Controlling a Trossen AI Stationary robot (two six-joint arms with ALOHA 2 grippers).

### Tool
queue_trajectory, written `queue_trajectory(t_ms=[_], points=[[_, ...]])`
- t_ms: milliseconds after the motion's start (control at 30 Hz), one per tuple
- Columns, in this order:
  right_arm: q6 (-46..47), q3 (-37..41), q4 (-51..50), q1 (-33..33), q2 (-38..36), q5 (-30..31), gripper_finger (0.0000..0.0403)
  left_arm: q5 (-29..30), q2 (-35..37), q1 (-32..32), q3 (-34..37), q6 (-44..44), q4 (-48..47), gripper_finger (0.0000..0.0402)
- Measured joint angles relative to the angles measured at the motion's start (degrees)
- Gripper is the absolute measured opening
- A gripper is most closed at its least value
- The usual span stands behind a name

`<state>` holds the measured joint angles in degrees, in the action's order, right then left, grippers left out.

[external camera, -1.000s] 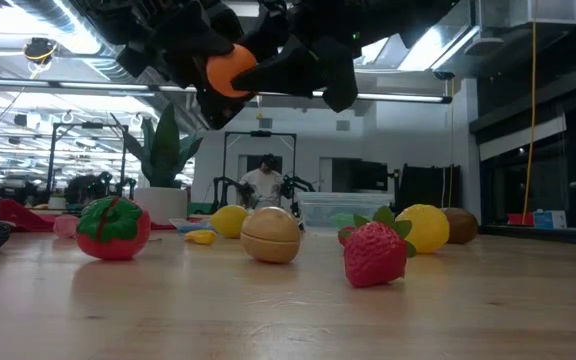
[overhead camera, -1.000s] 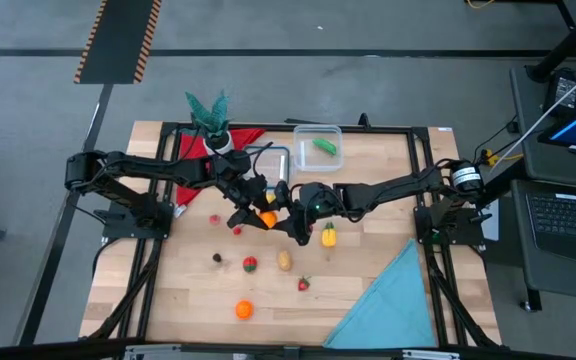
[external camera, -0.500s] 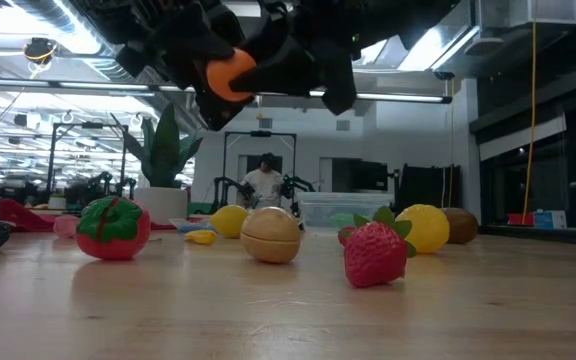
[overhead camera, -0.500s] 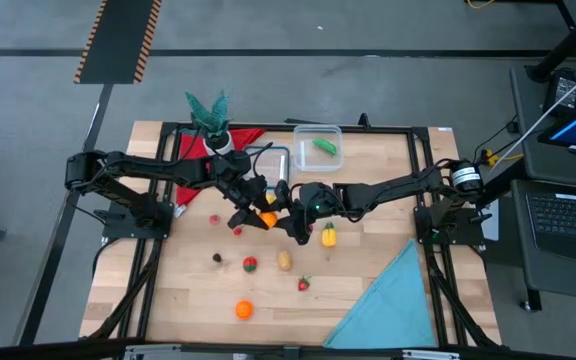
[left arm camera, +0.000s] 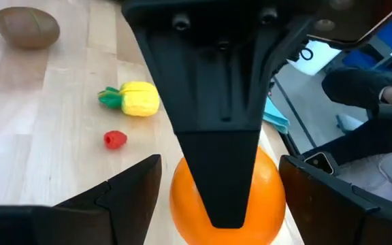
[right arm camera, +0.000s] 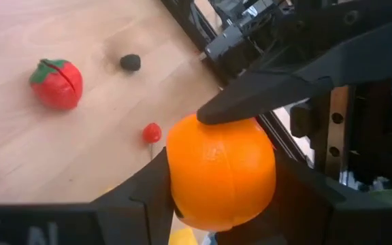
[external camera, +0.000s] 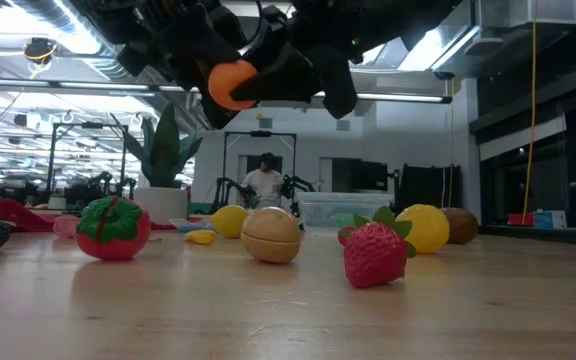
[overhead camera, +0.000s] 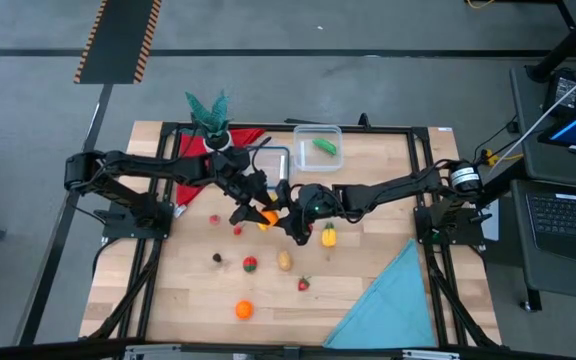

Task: Pick and placing Produce into tupperware
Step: Put the orange into the transparent bin

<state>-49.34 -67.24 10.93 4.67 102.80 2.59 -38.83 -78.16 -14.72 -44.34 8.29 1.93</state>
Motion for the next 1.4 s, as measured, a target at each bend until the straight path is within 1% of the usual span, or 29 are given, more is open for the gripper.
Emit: queue_trajectory(t_ms=[133, 200, 233, 333, 567, 633, 800, 867, 933, 1033, 1200, 1267, 1400], points=[[1.1, -0.1, 0.0, 0.1, 0.0, 3.9, 0.0198, -4.3, 0.9, -1.9, 0.1, -0.3, -1.5, 0.0288], [1.5, -0.2, 0.1, 0.2, -0.2, 5.7, 0.0198, -5.8, 2.2, -2.7, 0.1, -2.4, -3.0, 0.0288], [1.9, -0.3, 0.1, 0.2, -0.3, 6.1, 0.0199, -5.7, 2.9, -2.9, 0.1, -3.5, -3.8, 0.0288], [4.2, -0.3, -0.2, 0.2, -0.6, 6.5, 0.0199, -3.0, 5.7, -2.9, 0.1, -6.4, -6.8, 0.0288], [12.2, -0.2, -3.5, -1.7, -2.6, 7.2, 0.0196, 9.3, 12.4, -0.2, 0.2, -12.0, -12.6, 0.0288], [14.7, -0.2, -4.8, -2.4, -2.9, 7.2, 0.0199, 11.5, 14.0, 0.7, 0.2, -12.9, -13.8, 0.0289], [19.8, -0.2, -6.2, -4.0, -3.0, 7.2, 0.0196, 15.3, 17.1, 2.7, 0.9, -14.2, -14.3, 0.0289], [20.9, -0.2, -6.3, -4.6, -3.0, 7.1, 0.0195, 17.1, 18.3, 2.8, 2.6, -15.8, -14.2, 0.0289], [22.1, -0.2, -6.2, -5.0, -3.1, 7.0, 0.0196, 19.3, 19.3, 2.6, 4.9, -15.9, -11.2, 0.0289], [24.2, -0.2, -6.7, -5.8, -4.5, 6.0, 0.0196, 20.3, 21.3, 1.8, 8.8, -15.1, -6.6, 0.0289], [30.0, 0.2, -11.1, -8.9, -9.6, 0.0, 0.0194, 20.3, 25.3, 0.6, 13.5, -14.8, -1.6, 0.0289], [31.5, 0.7, -12.9, -10.2, -12.4, -1.4, 0.0194, 20.4, 26.8, 0.3, 14.5, -14.8, -0.9, 0.0289], [33.8, 4.2, -13.2, -12.6, -18.1, -1.7, 0.0198, 20.4, 28.7, -0.2, 15.0, -14.8, -0.9, 0.0289]])
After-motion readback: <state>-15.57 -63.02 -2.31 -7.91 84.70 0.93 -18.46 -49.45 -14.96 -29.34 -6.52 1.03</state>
